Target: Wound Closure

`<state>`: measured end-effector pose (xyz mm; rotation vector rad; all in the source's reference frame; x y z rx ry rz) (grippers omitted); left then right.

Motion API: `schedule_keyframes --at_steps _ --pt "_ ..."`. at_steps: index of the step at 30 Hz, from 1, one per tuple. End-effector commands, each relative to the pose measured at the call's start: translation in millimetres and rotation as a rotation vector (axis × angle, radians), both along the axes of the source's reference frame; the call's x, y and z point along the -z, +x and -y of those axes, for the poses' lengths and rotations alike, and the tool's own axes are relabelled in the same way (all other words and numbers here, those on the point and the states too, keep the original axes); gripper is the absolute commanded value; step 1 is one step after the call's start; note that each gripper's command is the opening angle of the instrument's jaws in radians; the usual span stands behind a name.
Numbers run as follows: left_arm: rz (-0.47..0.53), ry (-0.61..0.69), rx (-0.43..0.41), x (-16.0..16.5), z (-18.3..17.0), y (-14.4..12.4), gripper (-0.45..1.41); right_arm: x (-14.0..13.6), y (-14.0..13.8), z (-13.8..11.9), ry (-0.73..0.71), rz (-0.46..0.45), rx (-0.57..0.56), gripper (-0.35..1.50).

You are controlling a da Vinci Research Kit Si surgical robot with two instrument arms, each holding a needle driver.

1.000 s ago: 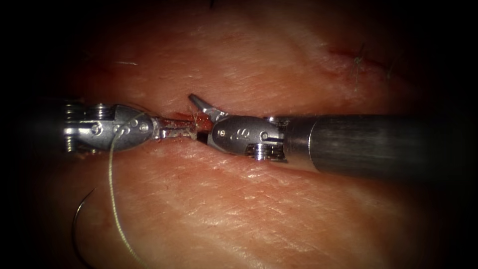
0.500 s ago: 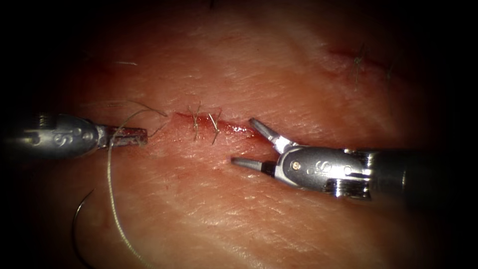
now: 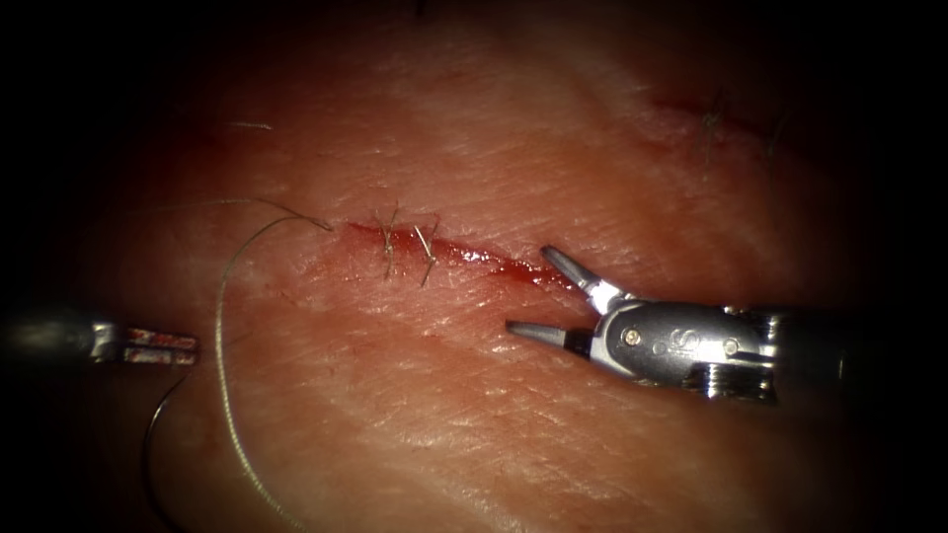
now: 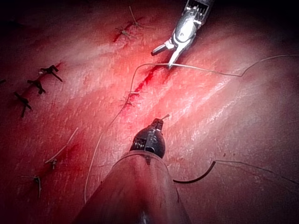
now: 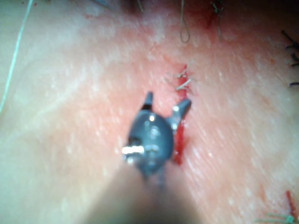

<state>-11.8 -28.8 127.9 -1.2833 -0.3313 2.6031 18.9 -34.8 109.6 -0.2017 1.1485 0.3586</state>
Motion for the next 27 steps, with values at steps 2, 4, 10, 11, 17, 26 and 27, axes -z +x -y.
schedule_keyframes --at_steps 2,4,10,11,17,26,27 --pt "-0.014 -0.025 0.062 -0.5 -1.6 0.7 -0.45 -0.7 0.6 0.5 0.000 0.001 0.005 1.48" --pt "-0.011 -0.052 0.109 -0.3 -3.8 1.8 -0.45 -0.7 0.6 0.7 -0.001 0.001 0.005 1.48" --pt "0.001 -0.102 0.190 -1.3 -8.6 2.2 -0.45 -0.9 0.7 0.9 -0.003 0.002 0.005 1.48" --pt "-0.003 -0.108 0.195 -1.8 -9.2 2.0 -0.45 -0.9 0.7 0.9 -0.003 0.002 0.005 1.48" --pt "0.010 -0.121 0.233 -5.3 -12.6 -1.4 -0.45 -1.1 0.7 0.9 -0.005 0.003 0.004 1.48" --pt "0.060 -0.125 0.230 -9.5 -17.0 -7.9 -0.45 -1.9 0.6 1.2 -0.011 0.004 0.005 1.48" --pt "0.059 -0.133 0.229 -10.0 -17.3 -8.4 -0.45 -1.9 0.6 1.2 -0.011 0.004 0.005 1.48"
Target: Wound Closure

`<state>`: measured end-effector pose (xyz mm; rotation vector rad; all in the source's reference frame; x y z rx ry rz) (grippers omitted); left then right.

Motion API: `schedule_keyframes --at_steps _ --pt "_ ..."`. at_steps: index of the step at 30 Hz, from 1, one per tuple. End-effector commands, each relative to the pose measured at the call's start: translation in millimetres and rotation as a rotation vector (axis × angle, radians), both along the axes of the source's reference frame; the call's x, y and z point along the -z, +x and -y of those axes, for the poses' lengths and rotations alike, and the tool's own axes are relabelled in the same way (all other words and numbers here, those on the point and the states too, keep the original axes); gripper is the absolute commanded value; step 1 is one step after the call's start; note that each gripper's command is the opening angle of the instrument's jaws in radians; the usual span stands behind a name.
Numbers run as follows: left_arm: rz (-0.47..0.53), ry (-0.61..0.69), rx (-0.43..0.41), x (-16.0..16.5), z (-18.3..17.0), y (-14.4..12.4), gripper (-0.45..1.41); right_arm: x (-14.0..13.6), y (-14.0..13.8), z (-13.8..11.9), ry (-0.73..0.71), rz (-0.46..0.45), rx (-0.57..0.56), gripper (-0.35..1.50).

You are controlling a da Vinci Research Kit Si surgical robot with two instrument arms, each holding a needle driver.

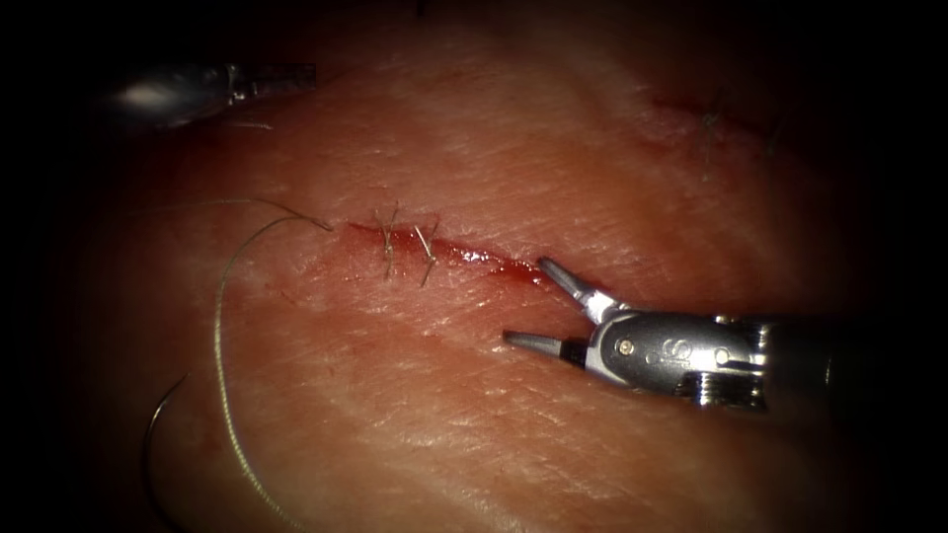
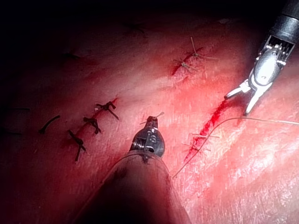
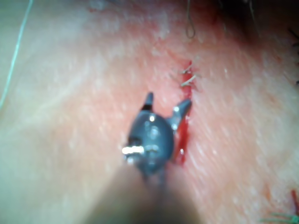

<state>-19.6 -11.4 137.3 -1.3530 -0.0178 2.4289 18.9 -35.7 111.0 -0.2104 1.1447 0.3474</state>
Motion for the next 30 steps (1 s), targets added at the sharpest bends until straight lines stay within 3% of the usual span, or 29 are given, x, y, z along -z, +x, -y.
schedule_keyframes --at_steps 1,12,13,16,18,19,23,30 --pt "-0.002 -0.007 0.000 -1.5 -0.2 -1.1 -0.45 -0.6 0.6 0.3 0.002 0.000 0.002 1.48" --pt "0.035 -0.009 0.002 -10.4 0.8 -2.9 -0.45 -0.7 0.9 0.2 0.001 0.014 -0.009 1.48" --pt "0.032 -0.001 0.004 -10.9 0.8 -3.0 -0.33 -0.7 0.9 0.2 0.001 0.014 -0.010 1.48" --pt "0.034 0.107 0.022 -12.7 0.8 -3.4 0.37 -0.7 1.1 0.3 0.001 0.015 -0.011 1.48" --pt "0.017 0.198 0.039 -13.7 1.0 -3.5 0.98 -0.7 1.3 0.3 0.001 0.016 -0.012 1.48" --pt "0.004 0.218 0.046 -14.1 1.1 -3.6 1.14 -0.7 1.3 0.3 0.000 0.016 -0.012 1.48" --pt "-0.087 0.261 0.010 -14.5 1.4 -3.2 1.36 -0.7 1.6 0.4 -0.001 0.019 -0.016 1.48" --pt "-0.271 0.320 -0.070 -13.2 3.2 -2.8 1.40 -0.8 1.7 0.7 0.003 0.016 -0.017 1.48"
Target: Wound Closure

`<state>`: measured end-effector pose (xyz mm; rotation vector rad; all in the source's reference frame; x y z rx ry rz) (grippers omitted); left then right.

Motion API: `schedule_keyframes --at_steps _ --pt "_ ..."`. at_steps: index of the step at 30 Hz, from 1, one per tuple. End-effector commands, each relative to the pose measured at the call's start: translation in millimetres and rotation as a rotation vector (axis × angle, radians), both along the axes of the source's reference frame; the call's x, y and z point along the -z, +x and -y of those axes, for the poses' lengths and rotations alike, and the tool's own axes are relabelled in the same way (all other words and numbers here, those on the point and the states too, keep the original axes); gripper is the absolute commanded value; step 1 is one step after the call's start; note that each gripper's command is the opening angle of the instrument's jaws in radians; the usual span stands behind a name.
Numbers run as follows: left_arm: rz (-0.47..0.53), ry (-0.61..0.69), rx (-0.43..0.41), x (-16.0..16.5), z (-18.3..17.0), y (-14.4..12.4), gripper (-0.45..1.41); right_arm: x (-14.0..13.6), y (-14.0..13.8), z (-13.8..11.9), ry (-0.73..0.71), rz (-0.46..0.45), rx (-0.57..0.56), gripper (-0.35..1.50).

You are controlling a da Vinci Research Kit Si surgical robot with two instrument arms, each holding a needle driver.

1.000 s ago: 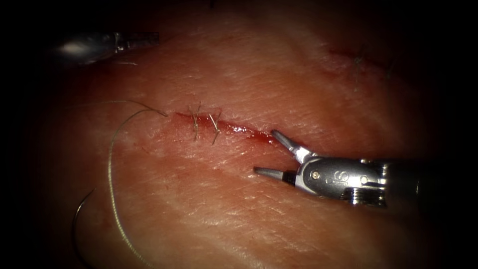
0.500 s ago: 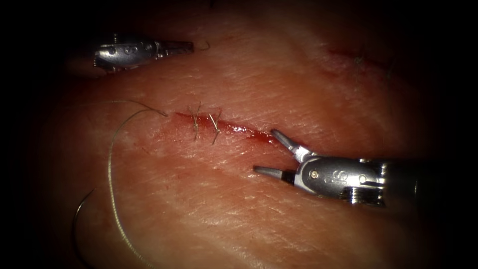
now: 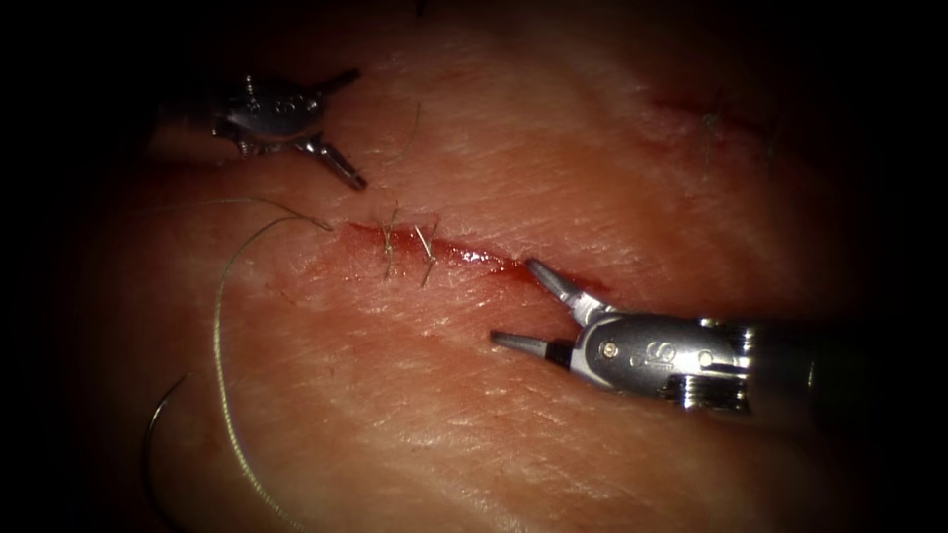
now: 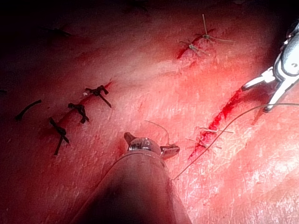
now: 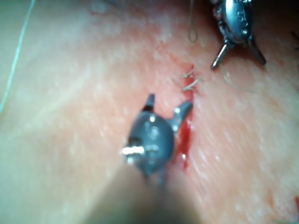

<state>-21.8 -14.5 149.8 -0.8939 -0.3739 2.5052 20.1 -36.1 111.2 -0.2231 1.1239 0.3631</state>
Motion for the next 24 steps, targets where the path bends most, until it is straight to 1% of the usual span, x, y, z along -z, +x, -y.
schedule_keyframes --at_steps 1,3,5,7,9,14,18,21,22,24 --pt "-0.032 -0.005 -0.011 -0.4 0.2 -0.5 1.40 -0.5 0.5 0.4 0.001 -0.003 0.003 1.48" --pt "-0.123 -0.034 -0.053 -0.2 0.5 -0.4 1.40 -0.5 0.5 0.4 0.001 -0.003 0.003 1.48" --pt "-0.182 -0.053 -0.088 -0.2 0.5 -0.4 1.40 -0.4 0.6 0.4 0.001 -0.003 0.003 1.48" --pt "-0.198 -0.070 -0.095 -0.3 0.4 -0.4 1.38 -0.3 0.6 0.5 0.001 -0.003 0.003 1.48" --pt "-0.212 -0.100 -0.122 -0.3 0.3 -0.3 1.38 -0.2 0.7 0.6 0.002 -0.003 0.002 1.48" --pt "-0.317 -0.129 -0.179 -0.4 -0.1 0.2 1.36 -0.2 0.7 0.6 0.002 -0.003 0.002 1.48" --pt "-0.329 -0.137 -0.194 0.3 -1.0 1.0 1.35 -0.2 0.6 0.6 0.002 -0.003 0.003 1.48" --pt "-0.320 -0.160 -0.185 1.6 -2.1 1.7 1.33 -0.2 0.5 0.6 0.002 -0.004 0.003 1.48" --pt "-0.309 -0.178 -0.174 2.4 -2.7 1.9 1.29 -0.2 0.4 0.6 0.003 -0.002 0.006 1.48" --pt "-0.261 -0.205 -0.127 3.8 -3.6 2.0 1.18 -0.1 0.1 0.7 0.002 -0.003 0.008 1.48"
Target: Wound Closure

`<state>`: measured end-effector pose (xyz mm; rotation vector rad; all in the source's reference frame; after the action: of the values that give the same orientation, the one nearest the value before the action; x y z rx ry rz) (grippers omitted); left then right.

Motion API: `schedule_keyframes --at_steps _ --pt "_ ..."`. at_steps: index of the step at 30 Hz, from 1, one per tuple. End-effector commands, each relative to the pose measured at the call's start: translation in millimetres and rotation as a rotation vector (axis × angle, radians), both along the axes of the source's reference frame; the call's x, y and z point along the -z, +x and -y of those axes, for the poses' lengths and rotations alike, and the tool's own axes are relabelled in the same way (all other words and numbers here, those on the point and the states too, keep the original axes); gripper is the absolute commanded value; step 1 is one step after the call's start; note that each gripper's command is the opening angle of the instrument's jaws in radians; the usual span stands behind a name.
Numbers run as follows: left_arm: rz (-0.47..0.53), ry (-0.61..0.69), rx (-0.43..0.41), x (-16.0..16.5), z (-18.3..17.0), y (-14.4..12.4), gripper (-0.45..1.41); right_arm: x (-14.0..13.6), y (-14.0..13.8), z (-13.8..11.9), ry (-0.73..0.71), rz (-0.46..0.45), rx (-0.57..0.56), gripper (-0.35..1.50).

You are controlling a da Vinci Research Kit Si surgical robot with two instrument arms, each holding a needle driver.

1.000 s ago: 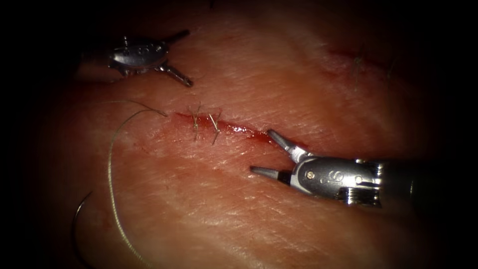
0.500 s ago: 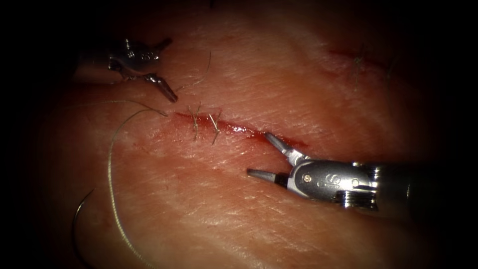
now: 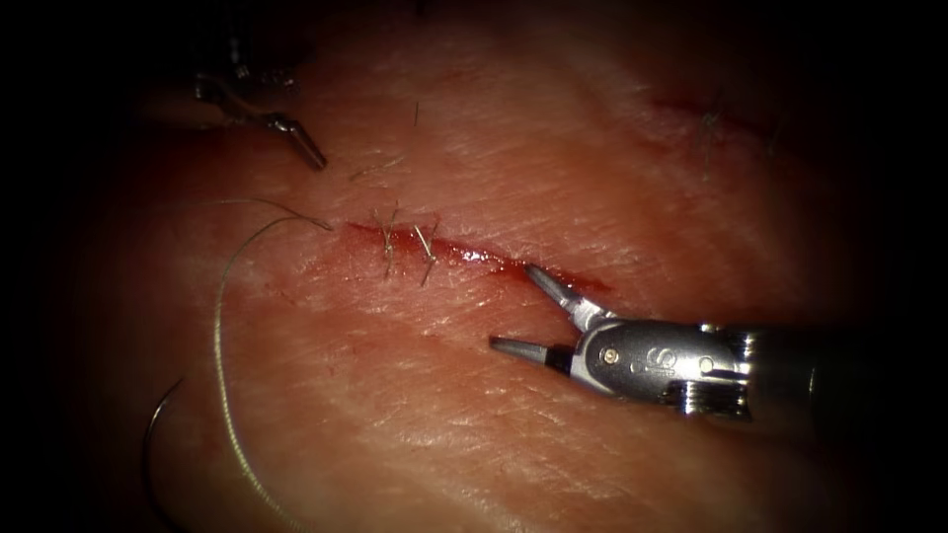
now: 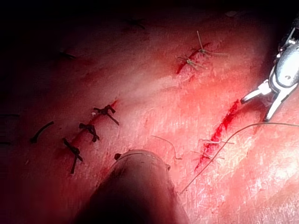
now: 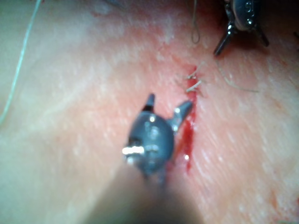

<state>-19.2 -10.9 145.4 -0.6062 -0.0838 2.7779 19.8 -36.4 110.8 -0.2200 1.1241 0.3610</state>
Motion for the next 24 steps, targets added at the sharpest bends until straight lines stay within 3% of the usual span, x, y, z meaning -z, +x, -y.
schedule_keyframes --at_steps 1,6,11,18,24 --pt "0.055 -0.022 0.042 0.5 -0.5 -0.6 1.14 -0.5 0.3 0.4 0.001 -0.003 0.005 1.48" --pt "0.326 -0.017 0.133 5.8 -0.1 -0.5 1.13 -0.4 -0.3 0.6 0.000 -0.004 0.004 1.48" --pt "0.461 0.009 0.138 11.1 2.6 0.2 1.08 -0.4 -0.4 0.5 0.000 -0.006 0.006 1.48" --pt "0.477 0.051 0.084 15.1 9.0 3.2 1.04 -0.2 -0.6 0.9 0.000 -0.014 0.015 1.48" --pt "0.358 0.207 0.036 15.7 18.1 7.5 0.98 -0.2 -0.6 1.2 -0.003 -0.018 0.017 1.48"
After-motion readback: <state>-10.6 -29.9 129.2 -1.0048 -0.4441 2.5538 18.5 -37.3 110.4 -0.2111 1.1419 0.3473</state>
